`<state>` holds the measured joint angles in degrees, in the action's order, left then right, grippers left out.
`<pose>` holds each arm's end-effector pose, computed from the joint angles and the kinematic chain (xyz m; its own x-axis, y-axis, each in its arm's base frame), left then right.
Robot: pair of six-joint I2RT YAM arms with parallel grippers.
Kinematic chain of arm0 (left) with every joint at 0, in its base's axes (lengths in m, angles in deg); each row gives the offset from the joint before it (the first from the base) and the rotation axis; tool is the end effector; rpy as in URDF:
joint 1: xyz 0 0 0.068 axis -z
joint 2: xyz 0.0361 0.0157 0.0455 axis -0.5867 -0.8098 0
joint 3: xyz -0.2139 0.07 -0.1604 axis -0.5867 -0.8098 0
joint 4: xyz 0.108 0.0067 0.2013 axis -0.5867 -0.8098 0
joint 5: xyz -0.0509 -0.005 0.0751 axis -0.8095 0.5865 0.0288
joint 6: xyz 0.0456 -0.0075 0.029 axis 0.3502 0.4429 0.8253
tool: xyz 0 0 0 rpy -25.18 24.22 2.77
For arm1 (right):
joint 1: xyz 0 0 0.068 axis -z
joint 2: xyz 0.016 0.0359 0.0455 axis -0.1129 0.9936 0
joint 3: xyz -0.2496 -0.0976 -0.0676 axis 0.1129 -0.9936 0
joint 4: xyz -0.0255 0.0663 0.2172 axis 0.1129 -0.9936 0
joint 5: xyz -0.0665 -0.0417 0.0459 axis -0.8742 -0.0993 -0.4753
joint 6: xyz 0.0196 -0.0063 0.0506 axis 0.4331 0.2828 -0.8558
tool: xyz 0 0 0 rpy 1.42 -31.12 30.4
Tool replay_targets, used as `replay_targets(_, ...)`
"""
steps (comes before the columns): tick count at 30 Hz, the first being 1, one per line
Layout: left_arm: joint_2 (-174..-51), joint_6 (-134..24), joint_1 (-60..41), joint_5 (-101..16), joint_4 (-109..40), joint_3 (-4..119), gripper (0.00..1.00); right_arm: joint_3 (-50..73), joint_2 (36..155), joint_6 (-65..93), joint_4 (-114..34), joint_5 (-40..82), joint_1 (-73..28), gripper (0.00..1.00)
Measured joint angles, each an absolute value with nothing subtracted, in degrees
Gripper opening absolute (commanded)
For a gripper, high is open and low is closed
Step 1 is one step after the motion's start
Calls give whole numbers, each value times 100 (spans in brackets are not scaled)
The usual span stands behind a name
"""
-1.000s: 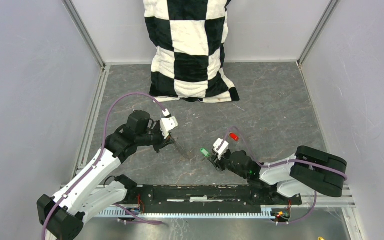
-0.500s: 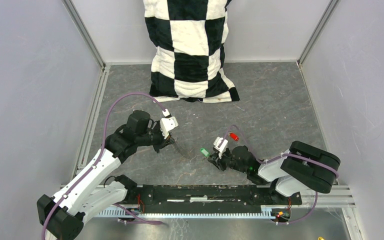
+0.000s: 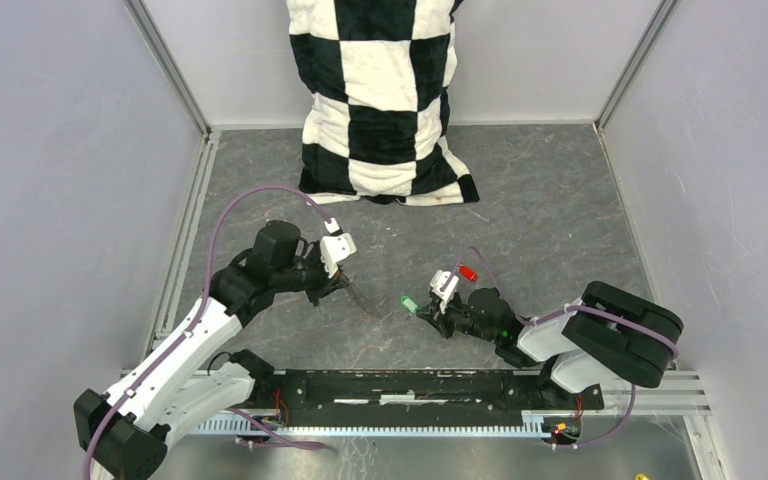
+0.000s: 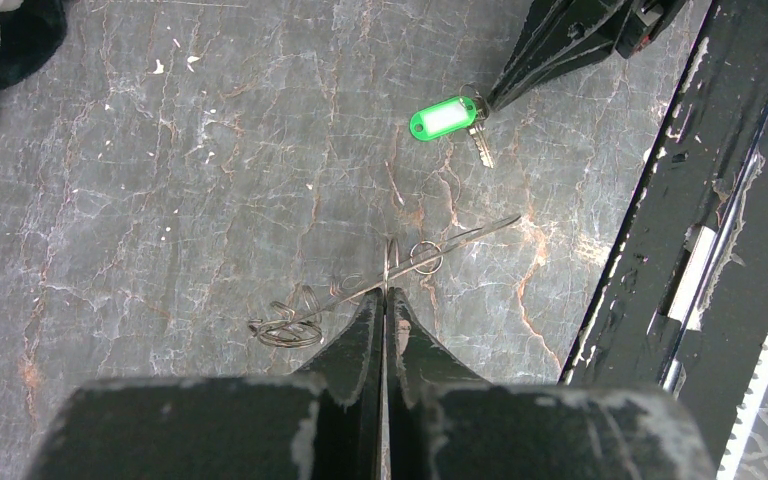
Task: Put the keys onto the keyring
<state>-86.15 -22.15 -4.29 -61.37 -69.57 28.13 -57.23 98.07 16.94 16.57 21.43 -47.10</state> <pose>0.1131 -0.0892 0.2848 -0.2197 0.5192 -0.8259 0.9110 0.4121 0.0167 0.1145 0.1637 0.1511 -0.2664 -0.2459 -0.9320 -0.8580 0.5010 0.1131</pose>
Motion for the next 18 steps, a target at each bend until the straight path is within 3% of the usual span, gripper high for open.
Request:
replay_targets(2,-8615,-2215,-429,-6137,-6959,2813,2,-5743,9750,1694,1654,2183,-4651,6)
replay_targets(4,-8613,-2215,-429,-6137,-6959,2813,2,-5791,9632,1694,1626,2205,-4573,29)
replay_targets(7,-8611,-2215,-429,-6137,-6964,2813,2,-5857,9385,1729,1519,2242,-4450,46)
replay_targets(12,-8598,-2215,-429,-6139,-6979,2813,2,-5861,9254,1852,1456,2482,-4354,53)
replay_targets(18,-8584,-2215,-429,-6139,-6981,2813,2,-5767,9731,1937,1377,2887,-4332,53)
